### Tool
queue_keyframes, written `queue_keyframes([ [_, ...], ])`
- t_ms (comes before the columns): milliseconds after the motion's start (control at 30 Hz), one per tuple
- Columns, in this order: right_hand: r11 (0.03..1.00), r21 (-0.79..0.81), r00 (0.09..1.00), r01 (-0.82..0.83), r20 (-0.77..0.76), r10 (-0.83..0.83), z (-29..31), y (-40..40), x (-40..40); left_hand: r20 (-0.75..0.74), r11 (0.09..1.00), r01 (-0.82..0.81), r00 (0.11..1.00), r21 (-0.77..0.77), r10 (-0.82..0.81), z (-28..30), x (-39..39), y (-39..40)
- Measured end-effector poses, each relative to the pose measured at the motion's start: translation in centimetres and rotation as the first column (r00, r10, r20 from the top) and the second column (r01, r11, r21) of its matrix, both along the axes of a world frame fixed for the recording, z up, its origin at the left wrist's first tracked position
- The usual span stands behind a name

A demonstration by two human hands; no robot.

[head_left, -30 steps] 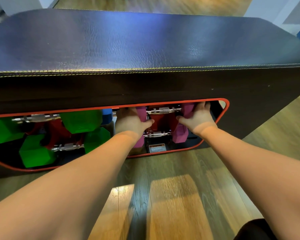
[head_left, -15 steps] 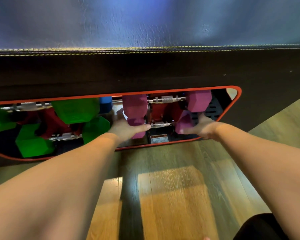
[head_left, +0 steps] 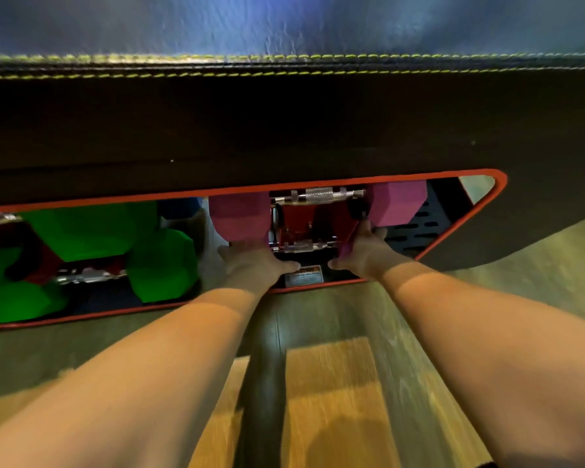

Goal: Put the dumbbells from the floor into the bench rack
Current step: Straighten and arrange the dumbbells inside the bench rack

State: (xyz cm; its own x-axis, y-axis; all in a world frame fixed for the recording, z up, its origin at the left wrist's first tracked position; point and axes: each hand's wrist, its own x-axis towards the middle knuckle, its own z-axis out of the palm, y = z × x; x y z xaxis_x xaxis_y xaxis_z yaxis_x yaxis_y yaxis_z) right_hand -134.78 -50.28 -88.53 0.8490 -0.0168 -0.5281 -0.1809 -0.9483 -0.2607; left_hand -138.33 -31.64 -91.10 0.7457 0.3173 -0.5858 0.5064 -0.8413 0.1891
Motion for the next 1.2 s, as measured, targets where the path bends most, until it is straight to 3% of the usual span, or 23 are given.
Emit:
queue_keyframes([
  [167,0.989,-0.141,0.999,0.03,-0.016,-0.033,-0.6,1.2,0.6,0.112,0.953,0.176,0.972,0.248,-0.209,-0.3,-0.7,-0.4],
  [300,0.978,-0.202,0.998,0.055,-0.005,-0.057,-0.4,1.5,0.9,0.16,0.954,0.207,0.956,0.216,-0.244,-0.9,-0.9,-0.5],
  [433,0.965,-0.25,0.995,0.077,-0.044,-0.091,0.0,1.9,0.6,0.131,0.982,0.18,0.974,0.059,-0.187,-0.2,0.0,-0.2],
  [733,0.964,-0.265,1.0,-0.012,-0.03,0.004,0.4,2.4,0.3,0.031,0.939,0.238,0.967,0.248,-0.254,2.2,-1.2,0.2],
  [1000,0.969,-0.246,0.997,-0.029,-0.073,0.011,1.0,2.5,0.7,0.139,0.933,0.265,0.943,0.245,-0.304,1.8,-1.7,0.6],
  [1200,0.973,-0.229,0.996,0.02,-0.082,-0.04,1.5,2.5,0.4,0.129,0.956,0.226,0.959,0.186,-0.251,0.1,-0.7,1.0],
])
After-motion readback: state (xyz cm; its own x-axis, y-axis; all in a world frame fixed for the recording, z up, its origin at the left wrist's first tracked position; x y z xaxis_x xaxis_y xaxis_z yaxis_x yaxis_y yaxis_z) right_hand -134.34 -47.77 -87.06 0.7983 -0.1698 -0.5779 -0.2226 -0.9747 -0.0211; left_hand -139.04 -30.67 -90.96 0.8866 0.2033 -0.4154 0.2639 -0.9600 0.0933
